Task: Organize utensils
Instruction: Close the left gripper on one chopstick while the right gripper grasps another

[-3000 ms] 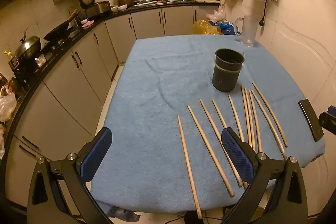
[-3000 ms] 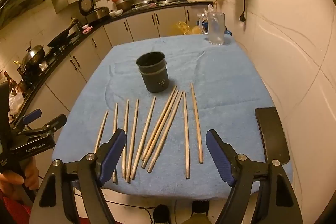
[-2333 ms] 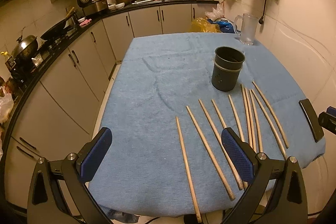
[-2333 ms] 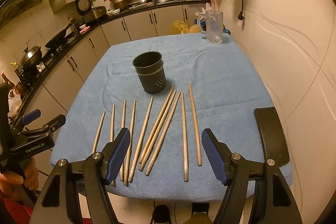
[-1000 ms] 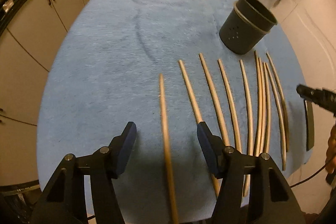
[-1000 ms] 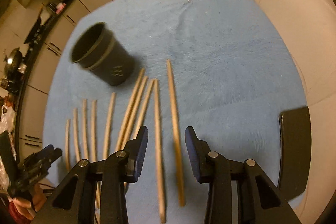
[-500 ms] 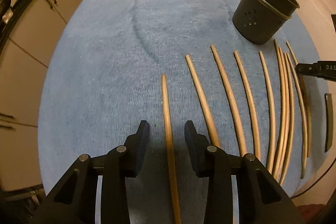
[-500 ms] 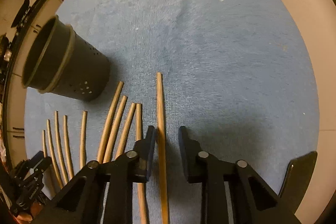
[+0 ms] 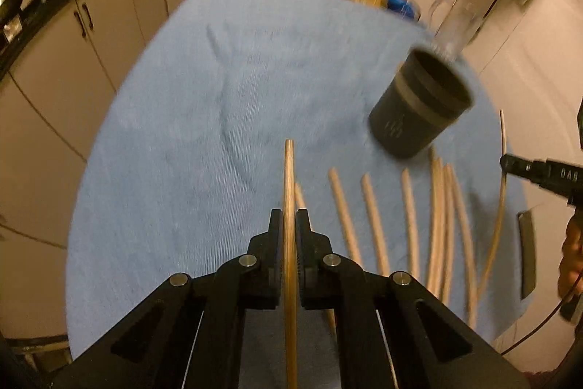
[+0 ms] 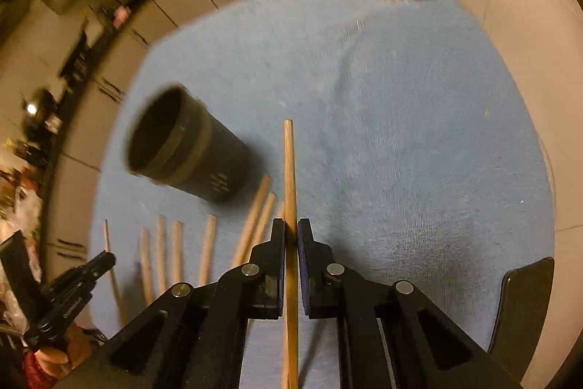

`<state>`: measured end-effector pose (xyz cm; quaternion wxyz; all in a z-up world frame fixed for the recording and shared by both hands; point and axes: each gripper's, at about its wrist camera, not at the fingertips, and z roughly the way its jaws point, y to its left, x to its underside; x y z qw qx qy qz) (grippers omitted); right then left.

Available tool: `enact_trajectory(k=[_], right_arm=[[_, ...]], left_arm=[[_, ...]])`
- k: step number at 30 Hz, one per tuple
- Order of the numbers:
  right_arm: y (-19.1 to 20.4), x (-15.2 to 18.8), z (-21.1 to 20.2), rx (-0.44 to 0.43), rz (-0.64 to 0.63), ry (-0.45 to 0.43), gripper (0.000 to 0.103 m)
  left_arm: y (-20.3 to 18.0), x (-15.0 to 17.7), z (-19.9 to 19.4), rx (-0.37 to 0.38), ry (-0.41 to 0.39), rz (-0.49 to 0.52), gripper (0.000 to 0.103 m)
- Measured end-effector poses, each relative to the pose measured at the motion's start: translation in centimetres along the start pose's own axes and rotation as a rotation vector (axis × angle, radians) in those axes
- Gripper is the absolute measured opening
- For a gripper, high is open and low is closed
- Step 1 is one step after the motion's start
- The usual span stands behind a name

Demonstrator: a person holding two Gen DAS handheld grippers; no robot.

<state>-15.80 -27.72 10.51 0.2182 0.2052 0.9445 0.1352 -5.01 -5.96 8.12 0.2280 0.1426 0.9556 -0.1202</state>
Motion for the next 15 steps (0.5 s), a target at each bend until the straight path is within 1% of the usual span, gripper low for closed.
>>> enact_trajectory(k=[3,5,7,11,15], right_arm=[[1.3,0.5,-2.8,-0.032,-0.017,-0.090,0.007],[1.7,0.7,-3.9,-0.032,-0.043,-0.147,0.007],[2.6,1.0,-4.9,-0.030,-0.060,-0.197,0.007],[3.8,1.8,-6.3,-0.019,-0.090,-0.265,0.007],[3.8,1.8,-7.7,-0.023,-0.100,-0.311,0.007]], left_arm=[[-0.2,-0.7,-2.4,0.011,-0.078,0.016,0.006],[-0.8,-1.3,-3.7,0.008,-0.123,0.033,0.006],[-0.8,-1.6,-5.1,0.028,-0.161,0.030,0.006],[-1.3,-1.6,-7.6,0.040,-0.217,0.039,0.006],[-1.6,-2.0,-9.2,0.047,-0.254,0.048,0.006]])
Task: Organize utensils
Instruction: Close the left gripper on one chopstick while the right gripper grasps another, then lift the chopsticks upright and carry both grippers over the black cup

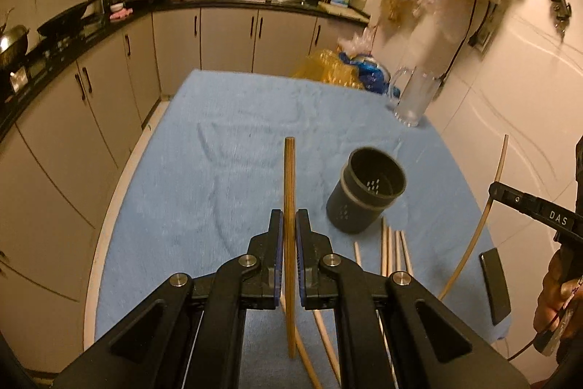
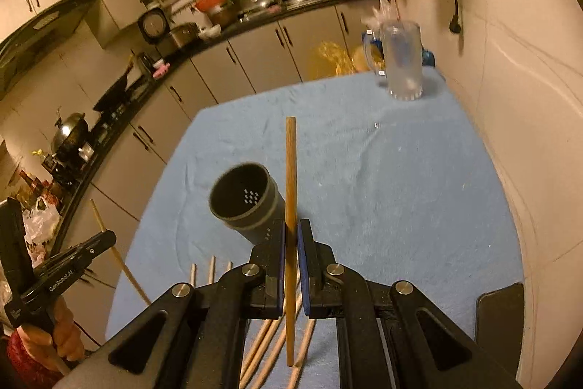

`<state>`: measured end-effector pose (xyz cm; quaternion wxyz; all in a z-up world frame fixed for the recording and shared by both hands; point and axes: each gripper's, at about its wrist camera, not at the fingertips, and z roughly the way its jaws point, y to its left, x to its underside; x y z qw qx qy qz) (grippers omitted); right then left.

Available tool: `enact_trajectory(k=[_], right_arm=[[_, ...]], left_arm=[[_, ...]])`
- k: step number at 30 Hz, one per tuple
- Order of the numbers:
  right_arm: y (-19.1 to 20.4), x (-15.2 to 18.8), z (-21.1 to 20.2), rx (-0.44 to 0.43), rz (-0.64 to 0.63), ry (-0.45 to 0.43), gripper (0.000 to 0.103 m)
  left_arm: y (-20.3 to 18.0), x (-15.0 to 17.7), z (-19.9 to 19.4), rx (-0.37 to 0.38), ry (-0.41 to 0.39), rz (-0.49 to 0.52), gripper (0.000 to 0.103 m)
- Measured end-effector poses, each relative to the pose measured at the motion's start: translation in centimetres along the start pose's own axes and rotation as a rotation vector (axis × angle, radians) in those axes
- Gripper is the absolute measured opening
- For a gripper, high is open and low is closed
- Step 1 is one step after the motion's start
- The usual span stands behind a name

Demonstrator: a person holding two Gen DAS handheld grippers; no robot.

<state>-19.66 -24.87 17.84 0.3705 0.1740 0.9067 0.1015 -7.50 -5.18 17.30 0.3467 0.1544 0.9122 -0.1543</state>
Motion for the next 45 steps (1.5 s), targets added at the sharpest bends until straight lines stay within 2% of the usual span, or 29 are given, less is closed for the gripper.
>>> enact_trajectory(k=[9,15,22,28,36,45], right_arm=[[0.6,-1.7,-2.9,-0.014,-0.006,-0.103,0.007],[1.1,-4.3,-3.6,-0.035,-0.004,-0.144,0.007],[2.2,-8.6,-2.6,-0.064,0.005,-0.184,0.007],[3.2,-11.9,-0.6,-0.073,0.022,-0.210,0.007],[4.0,-13.6,3.5,-0.066,0.011,-0.172,0.007],[2.5,-11.6,9.0,-0.054,0.027,-0.005,0.007]], left_arm=[[-0.8,-3.0,-1.9,0.013,-0.067,0.023,0.006],[-1.8,-6.1,-2.8,0.044,-0.105,0.040,0.006],[-3.5,-10.9,-4.2,0.099,-0.163,0.061,0.006],[-4.9,-14.3,-3.9,0.129,-0.186,0.050,0.006],[-6.2,-15.6,1.2,0.146,-0.106,0.023,0.006],[-6.3,-13.4,7.3,0.114,0.024,0.012,0.006]])
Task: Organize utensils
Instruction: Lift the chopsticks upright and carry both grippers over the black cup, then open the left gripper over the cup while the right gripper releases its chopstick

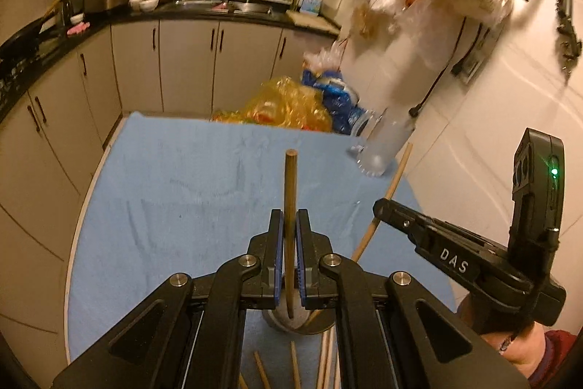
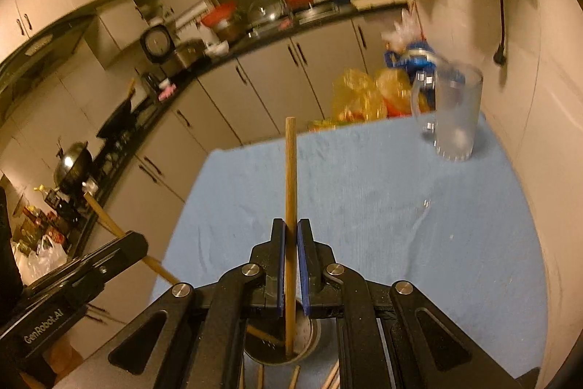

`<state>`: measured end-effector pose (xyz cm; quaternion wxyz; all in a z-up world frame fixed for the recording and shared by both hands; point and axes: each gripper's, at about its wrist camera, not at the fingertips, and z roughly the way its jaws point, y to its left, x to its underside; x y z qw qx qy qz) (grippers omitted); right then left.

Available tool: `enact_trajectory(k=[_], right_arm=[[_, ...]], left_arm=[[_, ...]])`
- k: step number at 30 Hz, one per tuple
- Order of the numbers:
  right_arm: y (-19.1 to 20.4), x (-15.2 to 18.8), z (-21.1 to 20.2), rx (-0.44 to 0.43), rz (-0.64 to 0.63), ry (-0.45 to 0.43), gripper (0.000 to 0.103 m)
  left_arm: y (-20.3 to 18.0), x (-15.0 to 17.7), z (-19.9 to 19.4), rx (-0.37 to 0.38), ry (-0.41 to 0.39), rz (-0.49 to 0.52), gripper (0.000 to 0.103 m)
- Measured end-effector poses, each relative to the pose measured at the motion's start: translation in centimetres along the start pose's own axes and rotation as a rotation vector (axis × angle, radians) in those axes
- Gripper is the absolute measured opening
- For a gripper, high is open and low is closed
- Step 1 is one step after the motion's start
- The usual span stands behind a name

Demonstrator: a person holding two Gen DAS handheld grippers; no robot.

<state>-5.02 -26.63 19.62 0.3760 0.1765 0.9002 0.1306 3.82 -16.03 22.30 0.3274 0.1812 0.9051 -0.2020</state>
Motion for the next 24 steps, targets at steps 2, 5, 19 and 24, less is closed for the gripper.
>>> enact_trajectory(k=[2,5,19,24], right_arm=[[-0.4,0.5,0.9,0.002,0.007,0.028,0.007],[-0.6,1.0,1.8,0.006,0.002,0.057,0.007],[-0.7,1.1,-1.0,-0.016,0.006,0.027,0.019],[-1.5,2.1,-2.9,-0.010,0.042,0.018,0.029]], left_arm=[[0.2,0.3,0.8,-0.004,0.017,-0.005,0.006],[0.5,0.6,1.7,-0.014,0.028,-0.010,0.006],[1.5,0.0,-1.2,-0.009,-0.048,-0.028,0.020],[2.4,0.6,-3.9,-0.007,-0.084,-0.033,0.024]])
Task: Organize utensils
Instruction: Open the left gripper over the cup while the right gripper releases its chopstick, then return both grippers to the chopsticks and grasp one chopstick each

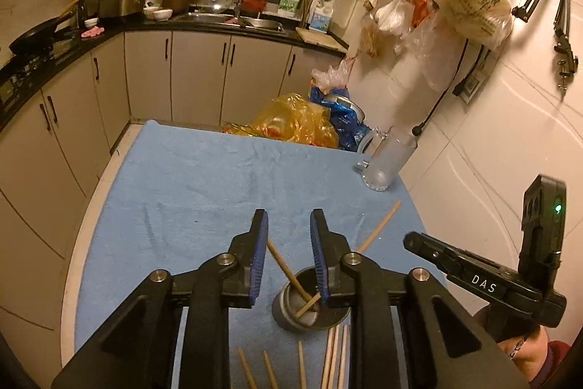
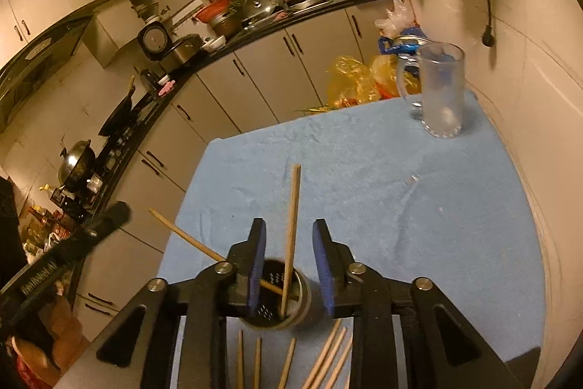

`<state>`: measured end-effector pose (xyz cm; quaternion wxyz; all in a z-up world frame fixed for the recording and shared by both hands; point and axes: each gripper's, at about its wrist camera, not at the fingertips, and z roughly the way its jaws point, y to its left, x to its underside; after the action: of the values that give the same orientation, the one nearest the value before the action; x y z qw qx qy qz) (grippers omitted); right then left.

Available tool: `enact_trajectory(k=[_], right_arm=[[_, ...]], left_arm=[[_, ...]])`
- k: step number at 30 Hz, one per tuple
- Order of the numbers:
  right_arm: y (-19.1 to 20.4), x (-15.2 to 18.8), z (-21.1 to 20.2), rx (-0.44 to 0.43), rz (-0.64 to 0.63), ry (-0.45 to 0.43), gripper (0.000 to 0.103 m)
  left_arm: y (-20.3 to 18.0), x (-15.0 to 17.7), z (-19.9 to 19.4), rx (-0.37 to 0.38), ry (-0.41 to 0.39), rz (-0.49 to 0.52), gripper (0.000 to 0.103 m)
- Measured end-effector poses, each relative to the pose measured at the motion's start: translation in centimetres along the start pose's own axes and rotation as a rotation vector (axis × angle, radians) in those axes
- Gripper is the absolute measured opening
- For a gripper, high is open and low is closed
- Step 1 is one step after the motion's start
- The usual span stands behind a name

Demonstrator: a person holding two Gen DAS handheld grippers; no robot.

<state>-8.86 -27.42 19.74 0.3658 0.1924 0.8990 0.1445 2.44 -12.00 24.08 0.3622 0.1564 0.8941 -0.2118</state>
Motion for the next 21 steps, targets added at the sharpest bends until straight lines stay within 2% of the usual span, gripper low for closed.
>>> enact_trajectory(k=[7,11,16,21], right_arm=[[-1.4,3.7,-1.4,0.016,0.035,0.036,0.030],[-2.5,6.5,-2.0,0.036,0.065,0.070,0.030],[-4.2,10.7,-2.0,0.068,0.128,0.127,0.029],[-5.1,14.5,-1.7,0.097,0.147,0.185,0.029]], left_arm=[[1.7,1.4,-3.7,0.000,-0.037,-0.014,0.029],[3.0,3.3,-5.2,-0.010,-0.034,-0.024,0.032],[4.5,8.2,-4.6,-0.023,0.046,-0.034,0.032],[5.9,14.0,-2.8,-0.045,0.169,-0.073,0.032]])
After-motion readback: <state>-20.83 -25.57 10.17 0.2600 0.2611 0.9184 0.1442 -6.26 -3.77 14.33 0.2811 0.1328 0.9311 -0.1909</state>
